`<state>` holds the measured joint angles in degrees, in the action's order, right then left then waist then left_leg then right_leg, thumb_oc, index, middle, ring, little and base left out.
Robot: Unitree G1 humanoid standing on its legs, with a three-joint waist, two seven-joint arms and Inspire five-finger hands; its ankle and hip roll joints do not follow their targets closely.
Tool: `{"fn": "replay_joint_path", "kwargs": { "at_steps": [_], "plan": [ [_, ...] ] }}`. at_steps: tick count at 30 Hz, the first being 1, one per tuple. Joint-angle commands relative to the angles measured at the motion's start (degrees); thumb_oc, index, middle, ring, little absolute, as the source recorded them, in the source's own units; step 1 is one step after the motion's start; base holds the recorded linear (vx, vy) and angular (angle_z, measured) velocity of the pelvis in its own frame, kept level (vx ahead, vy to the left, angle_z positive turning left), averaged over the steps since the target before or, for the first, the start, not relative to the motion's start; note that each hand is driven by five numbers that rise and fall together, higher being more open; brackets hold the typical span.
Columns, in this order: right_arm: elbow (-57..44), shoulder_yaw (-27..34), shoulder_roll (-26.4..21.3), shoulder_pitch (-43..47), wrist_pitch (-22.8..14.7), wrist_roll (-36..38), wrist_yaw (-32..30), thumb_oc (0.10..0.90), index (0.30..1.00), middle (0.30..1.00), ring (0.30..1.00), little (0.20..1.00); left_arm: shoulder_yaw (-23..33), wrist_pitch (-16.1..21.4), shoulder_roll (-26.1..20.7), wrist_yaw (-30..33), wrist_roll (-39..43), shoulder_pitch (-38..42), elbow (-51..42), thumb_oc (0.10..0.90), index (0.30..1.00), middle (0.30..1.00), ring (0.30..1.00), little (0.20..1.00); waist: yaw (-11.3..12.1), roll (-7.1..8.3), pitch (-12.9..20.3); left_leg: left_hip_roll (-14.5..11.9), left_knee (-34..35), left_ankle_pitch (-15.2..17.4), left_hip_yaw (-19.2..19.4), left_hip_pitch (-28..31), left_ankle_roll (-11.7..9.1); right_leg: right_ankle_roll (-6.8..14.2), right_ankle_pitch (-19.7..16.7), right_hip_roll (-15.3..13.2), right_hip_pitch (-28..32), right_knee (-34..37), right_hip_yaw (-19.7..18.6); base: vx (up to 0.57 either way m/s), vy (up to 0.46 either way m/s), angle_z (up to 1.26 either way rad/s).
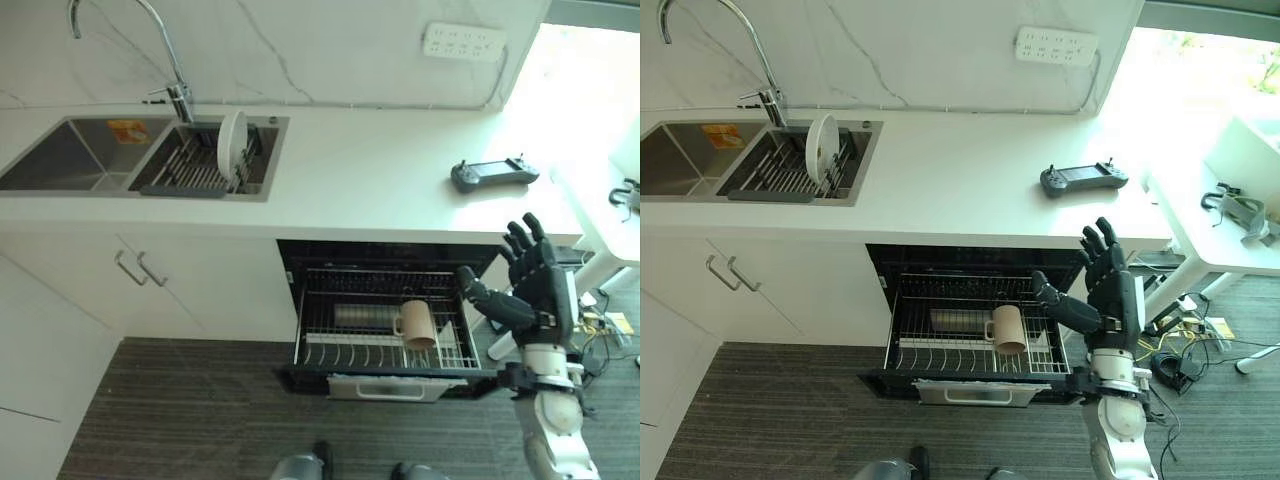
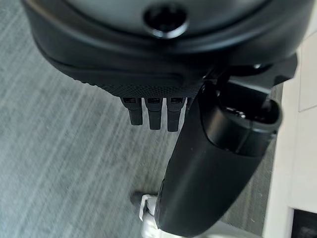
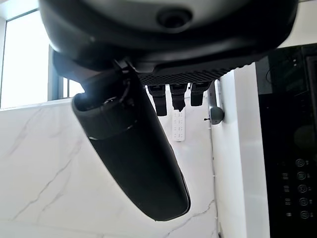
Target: Place the dishes in the dishwasher.
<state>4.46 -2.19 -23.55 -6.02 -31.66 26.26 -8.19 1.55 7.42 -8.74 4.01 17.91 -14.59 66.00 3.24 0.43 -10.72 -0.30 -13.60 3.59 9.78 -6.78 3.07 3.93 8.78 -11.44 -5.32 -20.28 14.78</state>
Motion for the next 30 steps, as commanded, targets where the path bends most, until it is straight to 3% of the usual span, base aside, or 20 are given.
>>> {"fn": "replay_joint_path", "kwargs": {
  "at_steps": [1,6,15,25,30],
  "plan": [
    [-7.3,3.9,-2.9,6.9,-2.8,2.7,0.4,0.800,0.900,0.900,0.900,0.900,0.9,-1.3,-2.5,-5.9,5.7,4.1,-2.1,0.800,0.900,0.900,0.900,0.900,-0.4,-0.30,-0.9,-3.8,-3.6,13.6,-0.8,3.2,-1.8,2.1,5.8,0.5,3.9,3.1,1.2,0.00,-0.036,-0.08],
    [-7.6,3.5,-2.4,6.4,-1.9,2.3,0.5,0.800,0.900,0.900,0.900,0.900,-1.2,-0.3,-2.2,-5.3,2.1,5.2,-3.5,0.800,0.900,0.900,0.900,0.900,-0.7,-0.23,-1.0,-3.9,-3.6,13.6,-0.7,3.1,-1.8,2.1,5.7,0.5,3.8,3.1,1.2,0.00,-0.027,-0.03],
    [-7.7,2.5,-3.0,5.9,-1.3,1.6,0.1,0.800,0.900,0.900,0.900,0.900,-5.0,-0.1,-4.7,2.5,-6.1,7.1,-4.8,0.800,0.900,0.900,0.900,0.900,-1.9,-1.02,-1.0,-4.3,-3.6,13.2,-0.6,3.0,-2.3,1.5,6.0,1.0,3.6,3.1,0.7,0.00,0.000,0.00],
    [-6.4,1.7,-4.3,6.1,-2.4,1.9,1.2,0.800,0.900,0.900,0.900,0.900,-4.2,6.4,-8.3,14.4,-10.6,8.7,-7.8,0.800,0.900,0.900,0.900,0.900,-2.3,-1.51,-1.0,-4.4,-3.6,12.7,-0.8,2.9,-2.8,1.2,6.3,1.3,3.5,3.1,0.5,0.00,0.004,0.00],
    [-6.0,1.5,-4.2,6.0,-2.6,1.9,1.5,0.800,0.900,0.900,0.900,0.900,-4.4,7.5,-8.3,14.4,-9.8,9.1,-10.0,0.800,0.900,0.900,0.900,0.900,-2.3,-1.54,-1.0,-4.5,-3.6,12.7,-0.9,2.8,-2.9,1.2,6.2,1.4,3.4,3.1,0.4,0.00,0.000,0.00]
  ]
}}
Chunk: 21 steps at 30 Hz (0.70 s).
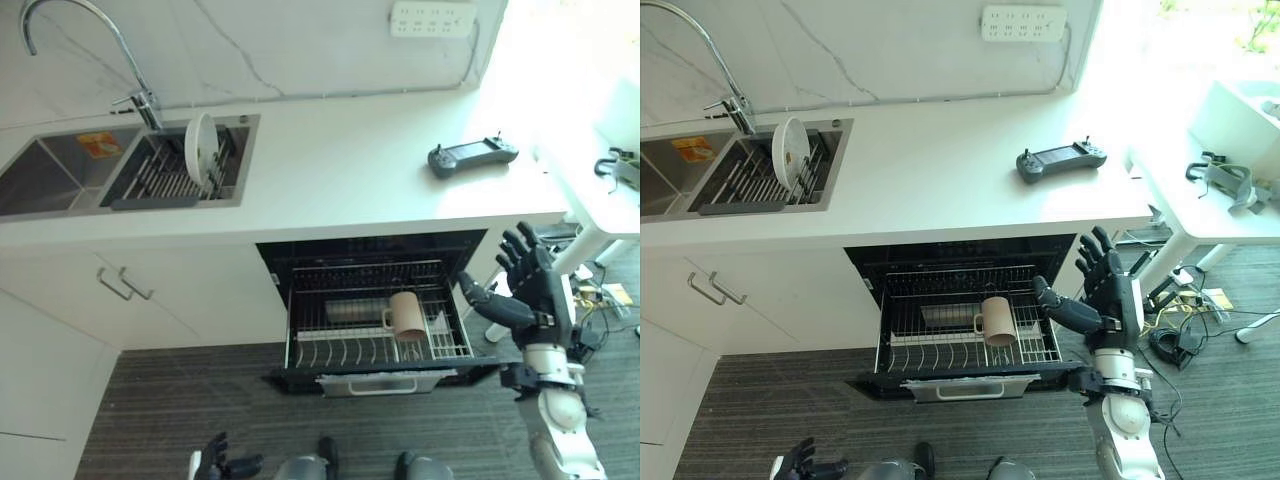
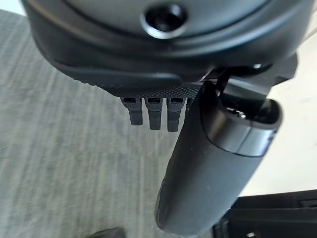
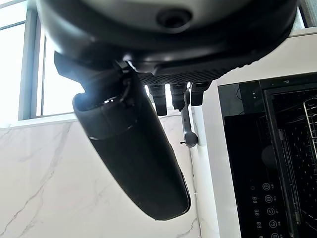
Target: Place the dishes in the dishwasher.
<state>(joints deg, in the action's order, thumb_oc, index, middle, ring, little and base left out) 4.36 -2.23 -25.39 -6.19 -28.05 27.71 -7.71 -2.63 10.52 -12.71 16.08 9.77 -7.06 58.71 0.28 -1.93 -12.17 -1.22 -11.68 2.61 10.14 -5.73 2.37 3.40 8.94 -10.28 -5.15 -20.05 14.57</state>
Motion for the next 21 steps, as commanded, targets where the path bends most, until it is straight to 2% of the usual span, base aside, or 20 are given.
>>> {"fn": "replay_joint_path", "kwargs": {
  "at_steps": [1,6,10,11,13,14,15,16,19,21],
  "plan": [
    [-5.8,1.6,-2.3,6.1,-6.2,0.6,1.2,0.800,0.900,0.900,0.900,0.900,-0.2,4.7,-4.1,2.2,-1.4,1.6,-3.2,0.800,0.900,0.900,0.900,0.900,0.6,0.85,0.5,-3.6,-5.5,13.6,-1.3,1.7,-2.2,1.7,6.1,0.3,3.2,2.9,0.6,0.00,0.000,0.00],
    [-6.1,1.3,-1.9,5.8,-6.2,0.4,1.3,0.800,0.900,0.900,0.900,0.900,-0.8,5.2,-3.3,1.7,-1.4,1.5,-4.7,0.800,0.900,0.900,0.900,0.900,0.6,0.97,0.5,-3.6,-5.5,13.6,-1.3,1.6,-2.3,1.7,6.1,0.3,3.2,2.9,0.6,0.00,0.000,0.00],
    [-6.3,0.8,-1.6,5.5,-6.1,0.5,1.2,0.800,0.900,0.900,0.900,0.900,-1.2,5.3,-1.9,-0.9,2.3,1.6,-5.7,0.800,0.900,0.900,0.900,0.900,0.5,1.23,0.5,-3.6,-5.5,13.7,-1.2,1.8,-2.3,1.7,6.0,0.4,3.3,2.9,0.5,0.00,0.000,0.00],
    [-5.5,-2.5,-1.3,12.7,11.8,13.8,13.8,0.800,0.900,0.900,0.900,0.900,-7.2,-12.9,1.7,-25.6,15.9,4.3,0.1,0.800,0.900,0.900,0.900,0.900,-2.9,-0.34,-3.4,1.8,-5.5,10.1,-1.6,2.9,-1.0,-1.5,4.4,6.7,3.2,2.9,-4.9,0.00,0.000,0.00],
    [-5.5,-1.8,-1.1,12.1,11.6,14.1,14.5,0.800,0.900,0.900,0.900,0.900,-7.0,-13.6,1.4,-25.2,14.9,4.6,0.0,0.800,0.900,0.900,0.900,0.900,-3.5,-0.40,-2.8,1.0,-5.5,11.4,-0.3,3.8,-1.2,-1.4,5.6,6.9,3.9,2.9,-4.2,0.08,-0.018,-0.02],
    [-6.0,-1.5,-0.9,11.6,11.3,13.6,14.9,0.800,0.900,0.900,0.900,0.900,-6.9,-14.2,1.1,-24.7,14.4,5.0,-0.1,0.800,0.900,0.900,0.900,0.900,-3.7,-0.39,-2.6,0.9,-5.5,10.9,0.1,3.6,-0.9,-1.7,5.0,7.1,3.5,2.9,-3.8,0.11,-0.026,0.06],
    [-6.4,-1.4,-0.6,11.1,10.8,12.3,15.3,0.800,0.900,0.900,0.900,0.900,-6.6,-14.7,0.9,-24.1,13.9,5.3,-0.1,0.800,0.900,0.900,0.900,0.900,-3.8,-0.38,-2.4,1.5,-5.5,11.3,-0.6,3.9,-0.6,-1.6,5.0,7.3,3.6,2.9,-4.0,0.09,-0.007,0.18],
    [-6.9,-1.8,-0.7,10.7,9.6,9.5,12.9,0.800,0.900,0.900,0.900,0.900,-6.6,-15.3,0.4,-23.7,13.3,5.8,-0.1,0.800,0.900,0.900,0.900,0.900,-3.8,0.08,-2.6,2.1,-5.5,11.7,-0.2,5.0,0.0,-2.0,5.1,7.0,4.0,2.9,-4.5,0.11,0.013,0.21],
    [-7.1,-0.8,-1.5,10.4,10.0,8.8,11.2,0.800,0.900,0.900,0.900,0.900,-6.6,-14.7,0.3,-23.9,11.3,5.8,0.2,0.800,0.900,0.900,0.900,0.900,-3.5,1.07,-3.0,3.2,-5.5,11.8,-0.2,6.1,0.4,-2.7,5.3,6.2,4.7,2.9,-4.7,0.09,0.082,0.10],
    [-6.9,0.6,-2.0,10.3,10.2,8.4,10.0,0.800,0.900,0.900,0.900,0.900,-7.2,-14.1,0.3,-24.0,10.7,5.5,-0.2,0.800,0.900,0.900,0.900,0.900,-3.4,0.90,-3.5,1.7,-5.5,11.2,-1.1,5.8,-0.5,-3.0,5.4,6.3,5.7,2.9,-4.5,0.09,0.223,0.03]
  ]
}}
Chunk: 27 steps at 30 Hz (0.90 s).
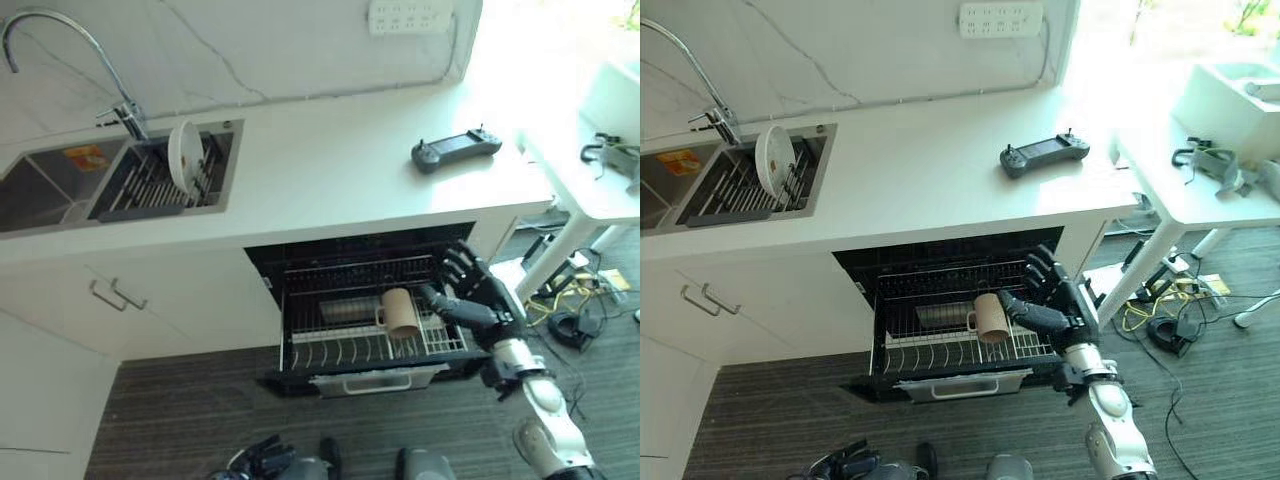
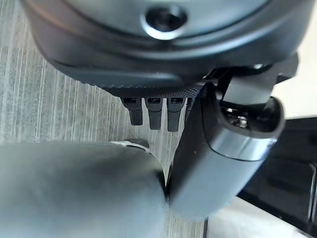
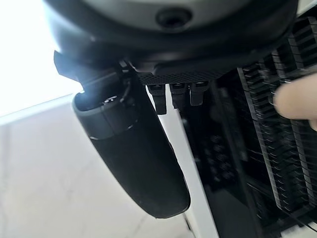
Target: Place the dishes in the dishwasher.
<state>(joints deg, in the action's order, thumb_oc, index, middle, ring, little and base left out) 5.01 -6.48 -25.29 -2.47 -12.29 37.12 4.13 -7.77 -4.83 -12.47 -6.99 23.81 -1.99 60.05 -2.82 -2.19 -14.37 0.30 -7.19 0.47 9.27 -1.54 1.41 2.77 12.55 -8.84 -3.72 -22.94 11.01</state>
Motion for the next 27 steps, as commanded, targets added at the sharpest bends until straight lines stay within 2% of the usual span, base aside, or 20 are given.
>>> {"fn": "replay_joint_path", "kwargs": {
  "at_steps": [1,4,5,7,9,11,13,14,16,18,20,21,23,24,25,27],
  "plan": [
    [-7.5,4.9,-2.1,6.6,-5.5,-1.0,-1.9,0.800,0.900,0.900,0.900,0.900,-2.1,1.3,0.1,-1.0,-3.3,0.4,-1.6,0.800,0.900,0.900,0.900,0.900,-0.4,1.10,-1.3,-0.1,-10.0,13.3,-0.3,1.5,0.3,-2.3,1.8,4.9,4.4,5.7,-0.9,0.05,0.237,0.10],
    [-7.4,5.3,-2.6,7.0,-5.7,-1.3,-3.0,0.800,0.900,0.900,0.900,0.900,-2.2,0.9,0.0,-1.6,-3.8,0.9,-0.9,0.800,0.900,0.900,0.900,0.900,-0.7,0.10,-1.1,-5.1,-10.0,10.5,-2.4,-1.4,-2.6,-2.2,2.5,4.9,4.8,5.7,0.1,0.07,0.379,0.13],
    [-7.2,5.5,-3.1,7.4,-5.5,-1.4,-3.8,0.800,0.900,0.900,0.900,0.900,-2.2,1.2,0.1,-2.4,-5.4,1.5,0.5,0.800,0.900,0.900,0.900,0.900,-0.8,-0.43,-0.9,-7.6,-10.0,9.6,-3.6,-2.7,-3.6,-2.2,2.5,4.1,4.8,5.7,0.6,0.11,0.572,0.19],
    [-7.1,6.6,-3.6,7.6,-5.8,-1.0,-5.3,0.800,0.900,0.900,0.900,0.900,-2.6,1.3,-0.1,-3.4,-7.6,2.8,2.1,0.800,0.900,0.900,0.900,0.900,-1.6,-0.95,-1.0,-9.5,-10.0,10.1,-2.3,-1.9,-3.7,-1.4,2.6,1.9,5.5,5.4,1.6,0.13,0.631,0.32],
    [-7.3,7.2,-3.5,7.4,-5.8,-0.8,-6.5,0.800,0.900,0.900,0.900,0.900,-3.0,1.1,-0.1,-3.2,-8.0,3.5,3.0,0.800,0.900,0.900,0.900,0.900,-1.7,-0.99,-1.1,-8.3,-10.0,11.1,-1.7,-1.1,-2.9,-0.2,2.3,-0.6,5.1,4.1,1.9,0.12,0.563,0.34],
    [-7.7,8.0,-3.0,6.8,-6.5,0.0,-6.6,0.800,0.900,0.900,0.900,0.900,-3.3,1.5,-0.2,-2.5,-9.7,3.5,2.9,0.800,0.900,0.900,0.900,0.900,-1.3,-0.91,-1.1,-5.8,-10.0,12.3,-1.9,-0.6,-0.9,1.3,1.0,-3.3,5.0,3.5,1.5,0.10,0.574,0.31],
    [-8.4,8.5,-1.9,6.5,-6.5,-0.3,-6.7,0.800,0.900,0.900,0.900,0.900,-3.9,1.0,-0.9,-1.1,-8.7,3.5,2.4,0.800,0.900,0.900,0.900,0.900,-0.9,-1.27,-0.9,-3.7,-10.0,13.6,-1.5,-0.5,1.1,2.2,-2.4,-5.6,3.9,2.0,1.1,0.10,0.485,0.15],
    [-8.5,8.5,-1.4,6.4,-6.5,-0.4,-6.8,0.800,0.900,0.900,0.900,0.900,-3.8,0.9,-1.4,-0.9,-8.2,3.3,2.3,0.800,0.900,0.900,0.900,0.900,-0.6,-1.32,-0.8,-2.9,-10.0,14.9,-1.1,0.2,1.5,2.7,-2.4,-6.1,4.1,1.1,1.0,0.11,0.413,0.06],
    [-8.5,8.4,-0.4,7.2,-6.5,-0.1,-6.5,0.800,0.900,0.900,0.900,0.900,-2.7,0.6,-2.5,-0.4,-7.6,2.6,2.2,0.800,0.900,0.900,0.900,0.900,0.6,-1.94,-0.2,-2.4,-10.0,16.0,1.2,0.0,2.6,3.0,-3.5,-6.2,3.2,-1.6,3.8,0.07,0.312,-0.26],
    [-8.5,8.1,-0.2,8.0,-6.7,0.0,-7.3,0.800,0.900,0.900,0.900,0.900,-2.0,0.4,-3.4,-0.3,-8.3,2.5,2.6,0.800,0.900,0.900,0.900,0.900,0.8,-1.72,0.3,-1.8,-10.0,17.0,1.4,-0.6,3.7,3.3,-2.2,-2.1,2.1,-1.9,3.6,0.05,0.164,-0.57],
    [-8.7,8.0,-0.5,7.8,-6.7,0.5,-7.5,0.800,0.900,0.900,0.900,0.900,-1.5,-0.5,-3.8,-0.3,-8.4,2.6,2.5,0.800,0.900,0.900,0.900,0.900,0.3,-1.13,0.6,-0.8,-10.0,17.3,1.2,-1.0,3.8,2.5,-0.3,3.4,1.7,-0.1,3.6,0.06,0.061,-0.09],
    [-8.6,7.8,-0.8,7.9,-6.9,0.7,-7.4,0.800,0.900,0.900,0.900,0.900,-1.2,-0.6,-3.8,-0.4,-8.6,2.5,2.3,0.800,0.900,0.900,0.900,0.900,0.3,-0.94,0.6,-0.5,-10.0,17.2,1.3,-1.1,3.5,2.0,-0.2,5.1,1.6,1.0,4.1,0.04,0.009,0.33],
    [-8.2,7.7,-1.5,8.4,-7.7,1.2,-7.1,0.800,0.900,0.900,0.900,0.900,-0.8,-0.2,-3.6,-0.4,-8.8,1.9,2.0,0.800,0.900,0.900,0.900,0.900,0.5,-0.69,0.0,-0.1,-10.0,16.9,1.9,-1.3,3.1,1.7,-1.0,7.1,0.9,2.6,5.7,0.00,-0.015,0.37],
    [-8.0,7.6,-1.7,8.8,-8.3,1.3,-7.1,0.800,0.900,0.900,0.900,0.900,-0.7,0.1,-3.6,-0.4,-8.6,1.7,1.9,0.800,0.900,0.900,0.900,0.900,0.5,-0.87,-0.5,0.0,-10.0,16.8,2.1,-1.2,3.1,1.8,-1.5,6.7,0.0,1.9,6.0,-0.01,-0.042,-0.06],
    [-7.8,7.6,-1.7,9.2,-8.7,1.2,-7.2,0.800,0.900,0.900,0.900,0.900,-0.4,0.3,-3.7,-0.4,-8.5,1.7,1.8,0.800,0.900,0.900,0.900,0.900,0.5,-1.03,-0.8,-0.1,-10.0,16.6,2.0,-1.3,3.0,0.9,0.1,7.3,0.4,2.7,5.9,0.00,-0.091,-0.32],
    [-7.7,7.6,-2.1,9.6,-9.3,1.2,-7.9,0.800,0.900,0.900,0.900,0.900,0.0,1.2,-3.5,-0.6,-7.7,1.5,1.7,0.800,0.900,0.900,0.900,0.900,0.7,-1.10,-0.9,0.2,-10.0,16.2,1.9,-1.2,2.5,0.0,0.8,8.3,1.3,5.7,5.8,0.04,-0.112,-0.21]
  ]
}}
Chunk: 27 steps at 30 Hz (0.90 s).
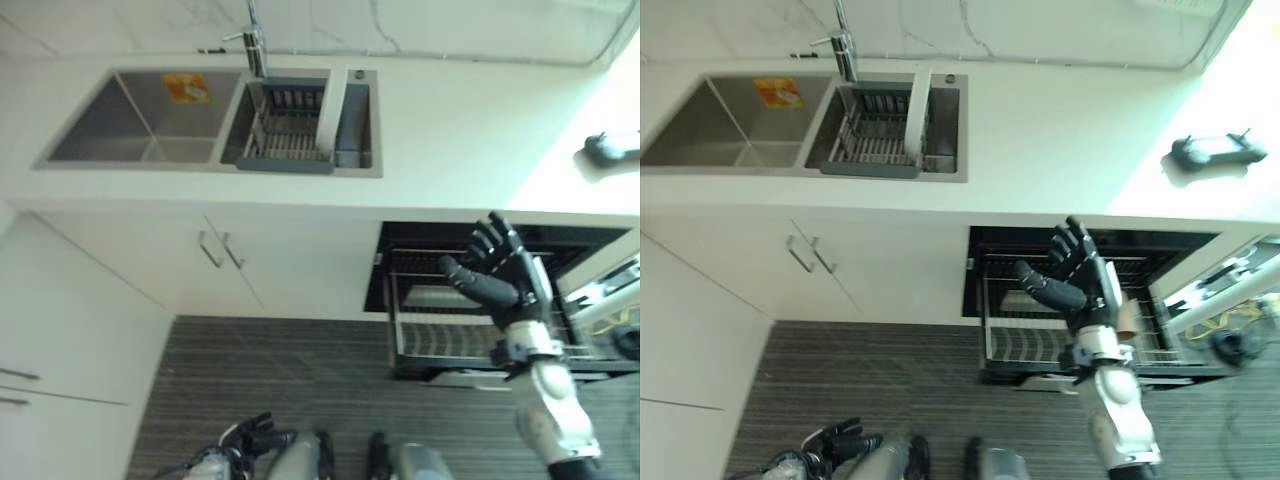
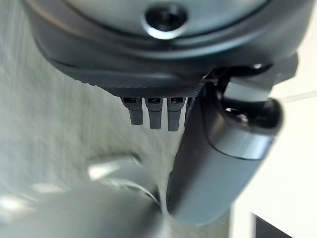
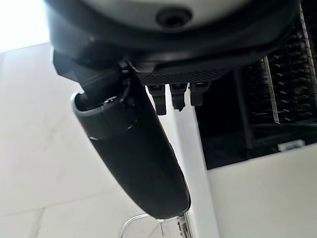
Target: Place the dishes in the dishwasher.
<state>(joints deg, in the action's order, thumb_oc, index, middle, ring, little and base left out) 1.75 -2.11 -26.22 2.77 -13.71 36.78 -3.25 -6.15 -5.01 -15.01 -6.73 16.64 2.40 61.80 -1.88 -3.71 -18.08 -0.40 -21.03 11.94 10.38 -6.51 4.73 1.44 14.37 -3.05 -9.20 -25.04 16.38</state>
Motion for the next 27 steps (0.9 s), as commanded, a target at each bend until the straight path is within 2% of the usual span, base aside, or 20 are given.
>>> {"fn": "replay_joint_path", "kwargs": {
  "at_steps": [1,5,6,10,11,13,15,20,22,24,27],
  "plan": [
    [-4.3,3.2,-1.2,4.5,-8.9,0.7,-1.0,0.800,0.900,0.900,0.900,0.900,-1.9,2.6,-0.2,-1.0,-1.1,-3.7,-0.4,0.800,0.900,0.900,0.900,0.900,0.0,0.65,2.9,1.3,3.8,4.6,1.1,4.5,-1.1,0.7,0.3,2.2,7.1,7.8,0.3,0.10,-0.095,0.01],
    [-5.4,3.7,-1.4,3.8,-9.4,-1.7,-1.4,0.800,0.900,0.900,0.900,0.900,-1.9,3.8,1.0,0.4,-1.9,-4.6,-0.2,0.800,0.900,0.900,0.900,0.900,0.1,2.29,2.5,4.2,3.6,3.6,0.8,7.4,-1.8,-0.5,0.3,0.6,8.3,7.8,-2.2,0.13,-0.081,0.00],
    [-5.4,3.6,-1.5,3.8,-9.5,-2.4,-1.8,0.800,0.900,0.900,0.900,0.900,-1.7,4.1,1.0,0.5,-2.2,-4.5,0.0,0.800,0.900,0.900,0.900,0.900,0.4,2.88,2.0,3.9,-1.2,2.7,0.9,5.0,-2.4,-1.2,-0.5,0.2,8.2,7.8,-2.5,0.09,-0.052,-0.04],
    [-5.3,3.3,-1.5,3.9,-9.2,-2.6,-2.0,0.800,0.900,0.900,0.900,0.900,-1.6,4.4,1.2,0.3,-2.4,-4.6,0.1,0.800,0.900,0.900,0.900,0.900,0.5,2.97,1.9,3.7,-1.5,2.4,0.2,4.5,-2.7,-1.3,-0.4,0.3,8.6,7.8,-3.2,0.08,0.032,-0.11],
    [-4.9,2.4,-0.8,4.5,-9.1,-4.4,-2.5,0.800,0.900,0.900,0.900,0.900,-1.4,4.8,2.1,1.0,-2.3,-5.4,-0.4,0.800,0.900,0.900,0.900,0.900,0.9,1.94,2.0,0.6,3.8,-1.7,-3.0,1.2,-4.8,-1.3,0.8,1.7,9.4,7.8,-5.4,0.26,0.199,-0.06],
    [-4.7,1.7,-0.9,4.9,-8.8,-4.9,-2.5,0.800,0.900,0.900,0.900,0.900,-1.0,5.0,2.6,1.3,-2.7,-5.7,0.7,0.800,0.900,0.900,0.900,0.900,1.8,1.43,2.1,-0.9,3.8,-4.5,-7.5,-3.8,-6.7,-1.6,1.6,2.6,9.9,7.8,-7.0,0.29,0.233,-0.34],
    [-4.6,1.5,-0.9,4.9,-9.0,-5.4,-2.7,0.800,0.900,0.900,0.900,0.900,-0.5,5.4,3.0,1.4,-3.2,-6.0,1.7,0.800,0.900,0.900,0.900,0.900,2.2,1.07,2.1,-1.6,3.8,-6.0,-8.8,-6.5,-7.4,-1.6,2.2,2.7,10.6,7.8,-7.7,0.33,0.287,-0.77],
    [-5.2,2.4,-0.5,3.6,-9.6,-3.9,-3.0,0.800,0.900,0.900,0.900,0.900,0.8,5.1,3.2,2.5,-1.8,-7.5,4.1,0.800,0.900,0.900,0.900,0.900,3.2,0.91,3.5,0.8,3.8,-2.8,-9.6,-5.1,-4.1,0.0,3.1,0.6,12.5,7.8,-7.3,0.33,0.313,-0.62],
    [-5.6,2.9,0.2,2.9,-10.0,-4.3,-3.3,0.800,0.900,0.900,0.900,0.900,0.9,5.5,3.1,2.8,-1.8,-8.0,4.3,0.800,0.900,0.900,0.900,0.900,3.2,0.43,3.4,1.7,3.8,-1.0,-10.0,-3.2,-2.1,0.3,2.3,0.0,12.2,7.8,-6.5,0.25,0.286,-0.58],
    [-5.7,3.2,0.3,3.0,-10.5,-4.5,-3.7,0.800,0.900,0.900,0.900,0.900,0.6,5.8,2.9,2.8,-1.2,-8.0,4.2,0.800,0.900,0.900,0.900,0.900,3.1,0.05,3.1,2.0,3.8,-0.2,-10.0,-2.6,-1.0,0.7,1.3,-0.3,11.5,7.8,-6.3,0.10,0.248,-0.32],
    [-6.0,4.2,0.6,3.7,-12.6,-4.8,-4.2,0.800,0.900,0.900,0.900,0.900,0.7,6.1,2.0,2.5,-1.4,-7.1,3.3,0.800,0.900,0.900,0.900,0.900,3.3,-0.20,2.4,2.9,3.8,1.3,-9.5,-2.8,0.8,2.5,-1.3,-1.4,9.8,7.8,-6.1,0.03,0.246,-0.28]
  ]
}}
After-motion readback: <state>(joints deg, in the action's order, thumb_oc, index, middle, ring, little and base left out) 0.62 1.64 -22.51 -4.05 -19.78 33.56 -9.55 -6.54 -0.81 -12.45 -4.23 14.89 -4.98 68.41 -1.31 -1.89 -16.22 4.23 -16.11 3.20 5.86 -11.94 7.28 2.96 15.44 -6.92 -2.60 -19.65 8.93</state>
